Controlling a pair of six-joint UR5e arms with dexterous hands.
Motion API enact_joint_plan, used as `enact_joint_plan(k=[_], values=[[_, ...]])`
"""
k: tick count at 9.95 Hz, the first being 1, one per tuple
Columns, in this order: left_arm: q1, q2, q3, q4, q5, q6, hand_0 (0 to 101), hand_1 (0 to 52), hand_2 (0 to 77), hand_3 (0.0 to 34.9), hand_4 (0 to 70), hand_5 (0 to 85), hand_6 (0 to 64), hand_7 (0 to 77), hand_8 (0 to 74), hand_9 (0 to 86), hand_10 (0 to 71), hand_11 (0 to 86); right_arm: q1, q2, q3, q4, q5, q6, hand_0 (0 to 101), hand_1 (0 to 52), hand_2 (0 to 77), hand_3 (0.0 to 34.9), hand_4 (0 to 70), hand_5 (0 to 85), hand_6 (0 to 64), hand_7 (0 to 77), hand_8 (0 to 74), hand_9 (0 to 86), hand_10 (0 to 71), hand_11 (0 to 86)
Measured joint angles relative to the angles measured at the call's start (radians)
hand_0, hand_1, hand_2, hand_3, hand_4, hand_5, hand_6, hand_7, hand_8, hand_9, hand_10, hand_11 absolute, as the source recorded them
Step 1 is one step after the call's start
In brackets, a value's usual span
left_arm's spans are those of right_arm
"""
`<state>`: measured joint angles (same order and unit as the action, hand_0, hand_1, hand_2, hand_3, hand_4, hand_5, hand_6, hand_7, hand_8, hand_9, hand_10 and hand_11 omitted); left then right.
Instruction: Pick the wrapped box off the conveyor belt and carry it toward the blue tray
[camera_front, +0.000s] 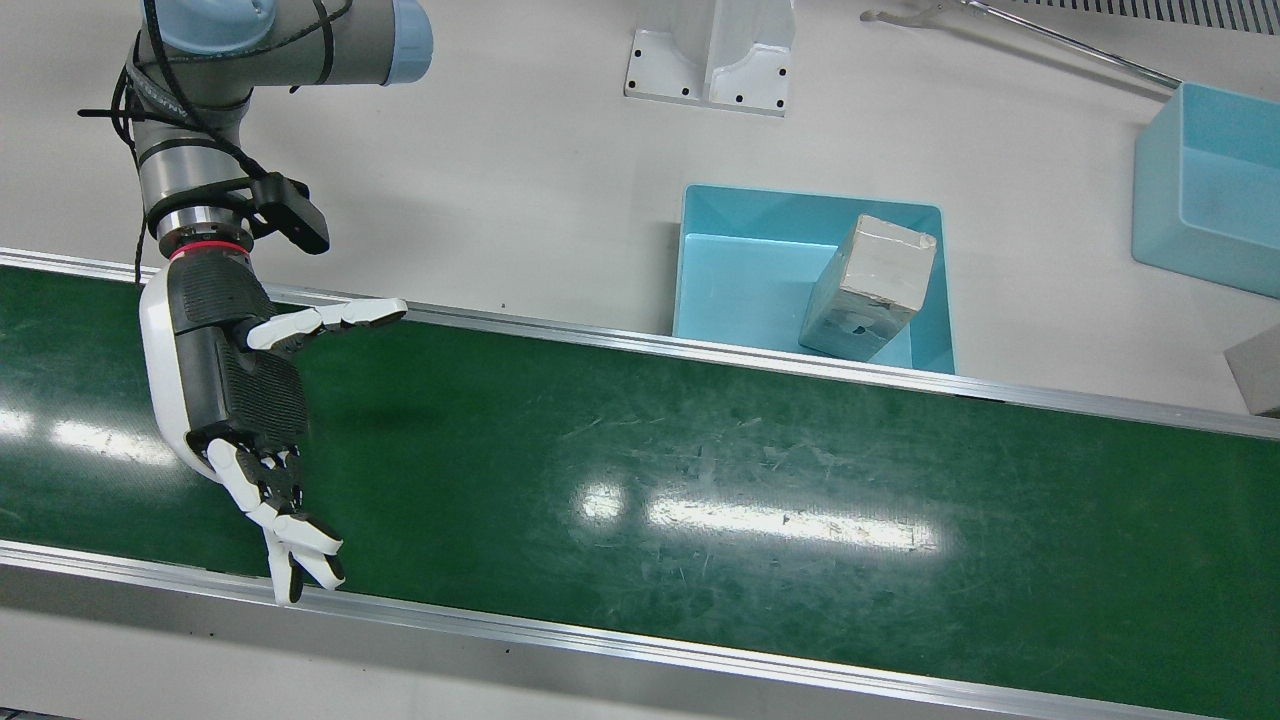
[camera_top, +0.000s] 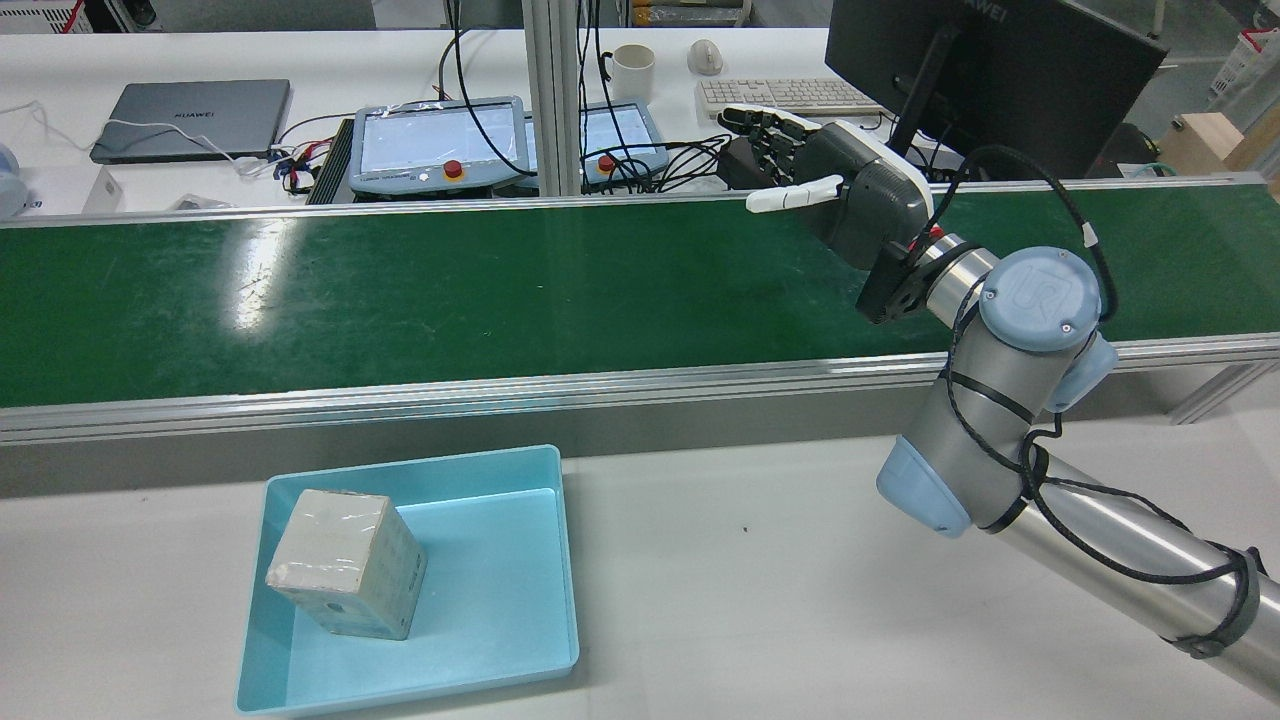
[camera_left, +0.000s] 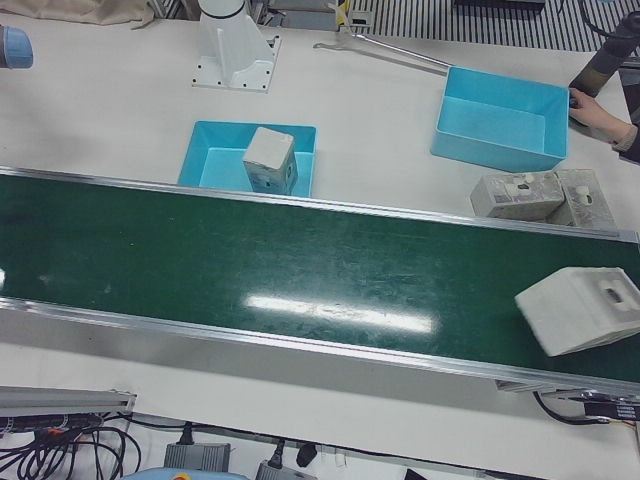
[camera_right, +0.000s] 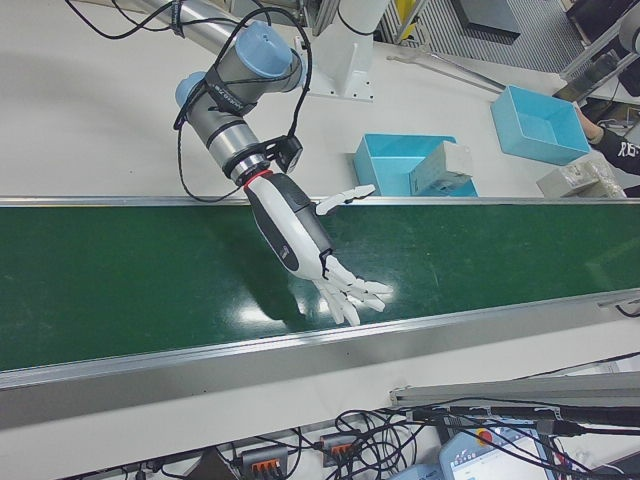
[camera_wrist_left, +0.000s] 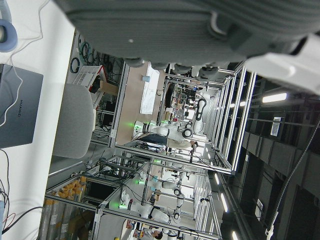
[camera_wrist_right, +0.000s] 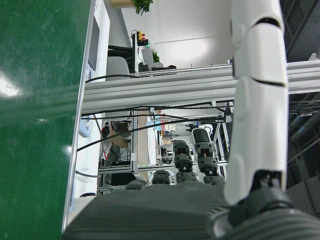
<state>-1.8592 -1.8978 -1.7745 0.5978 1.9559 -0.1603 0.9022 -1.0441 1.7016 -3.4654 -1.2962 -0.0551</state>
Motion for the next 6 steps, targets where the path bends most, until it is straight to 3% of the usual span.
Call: enact_joint_plan(k=[6], values=[[0.0,0.0,0.0,0.0,0.0,0.0,0,0.0,1.1,0.0,0.0,1.1,0.5,0.5,0.5,0.0,0.5,0.5,0.0,0.0,0.004,0.0,0.0,0.004,48,15.3,9.8,0.0,11.5,18.5,5.5,5.5,0.5,3.3,0.0,0.5]])
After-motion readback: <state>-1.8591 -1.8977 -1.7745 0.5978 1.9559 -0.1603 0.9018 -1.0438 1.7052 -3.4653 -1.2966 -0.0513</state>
